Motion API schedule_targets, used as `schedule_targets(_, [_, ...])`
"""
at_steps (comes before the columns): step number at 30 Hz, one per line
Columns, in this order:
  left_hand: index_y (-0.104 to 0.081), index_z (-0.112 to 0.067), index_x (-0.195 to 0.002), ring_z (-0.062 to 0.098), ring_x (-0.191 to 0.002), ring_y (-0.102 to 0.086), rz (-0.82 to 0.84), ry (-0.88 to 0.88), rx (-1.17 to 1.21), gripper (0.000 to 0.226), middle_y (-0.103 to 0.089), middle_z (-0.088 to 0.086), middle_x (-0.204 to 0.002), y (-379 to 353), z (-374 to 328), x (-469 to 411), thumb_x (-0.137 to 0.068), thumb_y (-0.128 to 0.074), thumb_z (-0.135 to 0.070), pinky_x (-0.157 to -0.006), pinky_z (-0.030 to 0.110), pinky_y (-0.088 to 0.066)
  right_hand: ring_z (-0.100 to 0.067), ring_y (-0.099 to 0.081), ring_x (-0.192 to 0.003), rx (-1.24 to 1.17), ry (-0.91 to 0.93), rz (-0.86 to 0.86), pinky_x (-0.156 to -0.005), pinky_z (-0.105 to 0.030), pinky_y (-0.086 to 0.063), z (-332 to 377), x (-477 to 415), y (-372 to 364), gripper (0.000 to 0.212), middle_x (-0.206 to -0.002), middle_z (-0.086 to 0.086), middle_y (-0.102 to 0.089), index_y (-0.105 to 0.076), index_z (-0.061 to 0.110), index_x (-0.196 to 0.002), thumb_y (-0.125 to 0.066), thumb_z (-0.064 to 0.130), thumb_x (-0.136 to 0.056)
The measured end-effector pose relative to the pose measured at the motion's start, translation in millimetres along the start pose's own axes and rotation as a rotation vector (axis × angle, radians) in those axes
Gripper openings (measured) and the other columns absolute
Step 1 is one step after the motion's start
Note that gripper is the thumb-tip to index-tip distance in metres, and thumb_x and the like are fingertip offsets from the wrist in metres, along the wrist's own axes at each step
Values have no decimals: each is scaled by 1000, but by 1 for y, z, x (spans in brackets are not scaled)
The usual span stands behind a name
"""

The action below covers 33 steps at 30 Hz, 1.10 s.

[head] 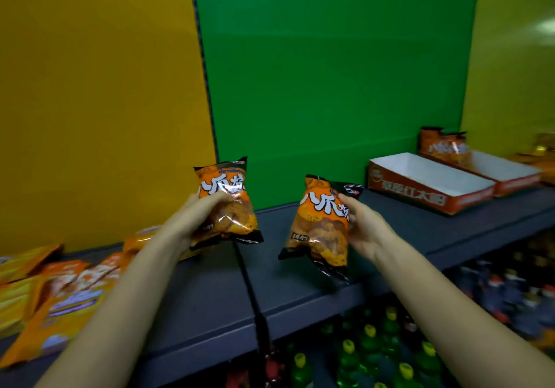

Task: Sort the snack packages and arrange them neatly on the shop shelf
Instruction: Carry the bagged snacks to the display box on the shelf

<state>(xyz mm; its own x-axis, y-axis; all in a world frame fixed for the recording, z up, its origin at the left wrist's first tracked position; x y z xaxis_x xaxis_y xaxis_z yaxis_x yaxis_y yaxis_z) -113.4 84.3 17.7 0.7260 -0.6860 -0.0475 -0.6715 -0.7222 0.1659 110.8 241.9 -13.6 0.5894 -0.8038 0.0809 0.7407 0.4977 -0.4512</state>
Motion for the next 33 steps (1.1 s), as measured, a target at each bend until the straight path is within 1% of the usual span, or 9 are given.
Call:
schedule_targets(5, [-49,-13,-128,26,-95,-65,208,22,30,73,-67,11,-112,-129,-13,4,-66,-77,-39,-67,28,-50,-21,-62,-76,-9,72,-110,-65,-36,-50,63,18,100,19,-84,-8,-66,-63,10,-86,-52,23,-94])
schedule_targets(8, [-52,-14,-125,25,-94,-66,300,13,41,65,-69,10,-110,-203,-21,9,-69,-77,-36,-70,29,-51,-22,-63,-78,16,104,-170,-66,-36,-51,97,25,159,22,-89,-8,-67,-65,7,-99,-53,25,-94])
schedule_targets(10, [-55,-15,-123,24,-92,-66,364,2,58,59,-69,8,-106,-250,-27,13,-71,-76,-34,-71,29,-51,-21,-63,-77,33,123,-220,-67,-36,-52,118,28,197,20,-86,-8,-68,-64,7,-93,-54,24,-93])
schedule_targets(13, [-52,-15,-122,22,-90,-65,396,-6,70,54,-68,8,-107,-312,-33,19,-76,-72,-33,-68,28,-51,-21,-64,-73,66,157,-287,-68,-34,-51,148,29,249,18,-75,-6,-69,-63,12,-83,-55,25,-92])
schedule_targets(17, [-51,-14,-126,25,-96,-66,435,-29,68,63,-68,8,-112,-380,-44,16,-72,-75,-35,-79,32,-54,-21,-62,-71,89,208,-358,-64,-33,-50,186,23,304,18,-82,-6,-66,-61,12,-83,-54,25,-93])
schedule_targets(20, [-50,-17,-126,23,-96,-64,455,-61,75,56,-66,7,-115,-424,-57,11,-77,-72,-32,-74,29,-51,-21,-62,-72,121,222,-401,-62,-33,-48,209,13,337,18,-83,-6,-66,-60,12,-85,-55,28,-92])
schedule_targets(24, [-47,-16,-130,25,-102,-64,483,-56,72,75,-66,6,-116,-482,-70,-7,-67,-77,-43,-89,38,-52,-21,-62,-74,121,246,-431,-68,-35,-50,237,-7,380,19,-86,-7,-66,-61,13,-84,-55,30,-92])
schedule_targets(28, [-52,-12,-123,14,-82,-64,502,-80,66,50,-68,4,-105,-538,-87,-30,-81,-67,-36,-62,24,-48,-20,-63,-76,147,271,-425,-76,-38,-50,266,-37,418,20,-85,-5,-66,-61,14,-85,-54,30,-93])
schedule_targets(33, [-50,-12,-130,12,-80,-61,475,-129,77,52,-65,7,-117,-596,-114,-77,-85,-63,-35,-58,22,-43,-21,-63,-78,186,285,-389,-63,-34,-49,303,-90,442,21,-91,-7,-66,-62,12,-91,-53,32,-93])
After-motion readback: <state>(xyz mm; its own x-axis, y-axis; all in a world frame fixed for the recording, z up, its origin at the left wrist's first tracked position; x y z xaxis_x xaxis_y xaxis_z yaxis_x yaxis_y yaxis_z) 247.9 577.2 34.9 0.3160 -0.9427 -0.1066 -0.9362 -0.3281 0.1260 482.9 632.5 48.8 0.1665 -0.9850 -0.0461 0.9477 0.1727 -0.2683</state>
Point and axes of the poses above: each hand's wrist, its own x-axis away from the middle knuckle, its own y-axis out of the back of the hand, z = x × y, the point moved 5 cm from there along -x, towards the middle knuckle
